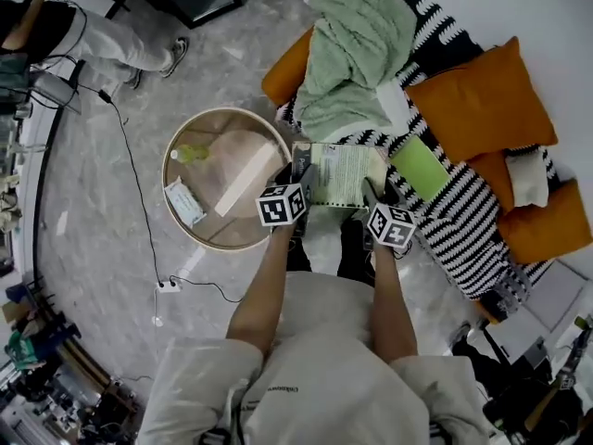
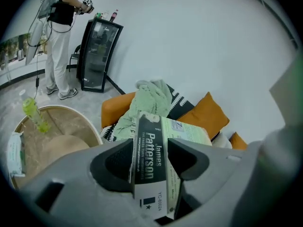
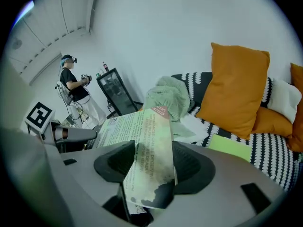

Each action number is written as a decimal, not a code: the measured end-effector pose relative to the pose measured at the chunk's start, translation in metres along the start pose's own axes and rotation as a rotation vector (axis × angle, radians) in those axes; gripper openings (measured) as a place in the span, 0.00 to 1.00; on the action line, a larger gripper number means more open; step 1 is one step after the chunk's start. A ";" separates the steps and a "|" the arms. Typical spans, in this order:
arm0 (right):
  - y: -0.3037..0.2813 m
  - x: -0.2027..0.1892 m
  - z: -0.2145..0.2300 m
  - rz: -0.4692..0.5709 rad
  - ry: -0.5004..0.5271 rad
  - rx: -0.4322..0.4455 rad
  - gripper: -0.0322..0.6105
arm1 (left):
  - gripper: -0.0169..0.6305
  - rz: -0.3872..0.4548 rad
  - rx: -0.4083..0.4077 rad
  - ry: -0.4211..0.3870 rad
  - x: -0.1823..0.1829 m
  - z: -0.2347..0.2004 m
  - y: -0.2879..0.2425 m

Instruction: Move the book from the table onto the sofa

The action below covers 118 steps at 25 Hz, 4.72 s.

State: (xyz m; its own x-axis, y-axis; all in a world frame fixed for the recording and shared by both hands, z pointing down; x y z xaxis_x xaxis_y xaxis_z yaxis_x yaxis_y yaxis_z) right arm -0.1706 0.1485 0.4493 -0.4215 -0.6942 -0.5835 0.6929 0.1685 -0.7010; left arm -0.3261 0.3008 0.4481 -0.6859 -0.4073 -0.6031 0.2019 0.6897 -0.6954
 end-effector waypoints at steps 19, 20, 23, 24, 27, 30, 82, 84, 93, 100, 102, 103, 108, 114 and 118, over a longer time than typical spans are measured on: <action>0.057 0.100 0.083 0.069 0.024 0.102 0.42 | 0.37 0.063 0.001 -0.100 0.053 0.131 -0.016; 0.058 0.105 0.089 0.067 0.031 0.103 0.42 | 0.37 0.060 0.002 -0.103 0.052 0.138 -0.019; 0.066 0.118 0.109 0.072 0.041 0.098 0.42 | 0.37 0.050 0.003 -0.119 0.053 0.160 -0.030; 0.069 0.121 0.117 0.078 0.038 0.097 0.42 | 0.37 0.049 0.002 -0.128 0.054 0.168 -0.033; 0.077 0.127 0.140 0.102 0.007 0.090 0.42 | 0.37 0.047 -0.008 -0.173 0.059 0.193 -0.045; 0.086 0.131 0.164 0.122 -0.023 0.073 0.42 | 0.37 0.041 -0.026 -0.205 0.060 0.215 -0.060; 0.011 -0.060 0.384 0.146 -0.663 -0.347 0.42 | 0.37 -0.484 -0.354 -0.604 -0.092 0.290 -0.346; 0.005 -0.072 0.388 0.137 -0.676 -0.356 0.42 | 0.37 -0.501 -0.358 -0.596 -0.106 0.284 -0.350; -0.024 -0.081 0.416 0.150 -0.617 -0.347 0.42 | 0.37 -0.511 -0.376 -0.622 -0.128 0.275 -0.380; -0.050 -0.088 0.426 0.170 -0.607 -0.354 0.42 | 0.37 -0.510 -0.404 -0.643 -0.133 0.264 -0.405; -0.055 -0.087 0.424 0.166 -0.602 -0.351 0.42 | 0.37 -0.520 -0.407 -0.641 -0.133 0.258 -0.406; -0.055 -0.087 0.425 0.165 -0.598 -0.351 0.42 | 0.37 -0.527 -0.413 -0.642 -0.134 0.257 -0.406; -0.058 -0.085 0.433 0.171 -0.582 -0.366 0.42 | 0.37 -0.533 -0.429 -0.653 -0.135 0.263 -0.414; -0.061 -0.094 0.439 0.176 -0.584 -0.389 0.42 | 0.37 -0.547 -0.453 -0.673 -0.145 0.262 -0.422; -0.065 -0.091 0.441 0.183 -0.578 -0.396 0.42 | 0.36 -0.532 -0.445 -0.679 -0.142 0.262 -0.424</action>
State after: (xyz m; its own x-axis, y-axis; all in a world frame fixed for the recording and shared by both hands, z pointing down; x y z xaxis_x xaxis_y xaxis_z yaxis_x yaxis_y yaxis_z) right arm 0.0804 -0.1079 0.7284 0.1336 -0.8709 -0.4730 0.4125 0.4828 -0.7725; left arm -0.1315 -0.0910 0.7264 -0.0330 -0.8943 -0.4463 -0.3968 0.4216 -0.8153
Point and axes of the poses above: the fingertips, and each gripper's own axes: y backward along the fingers, z to its right, x out of its top, the point moved 2 cm from there along y, backward along the fingers, and after that the axes turned 8 degrees about -y, right-handed, at the moved point
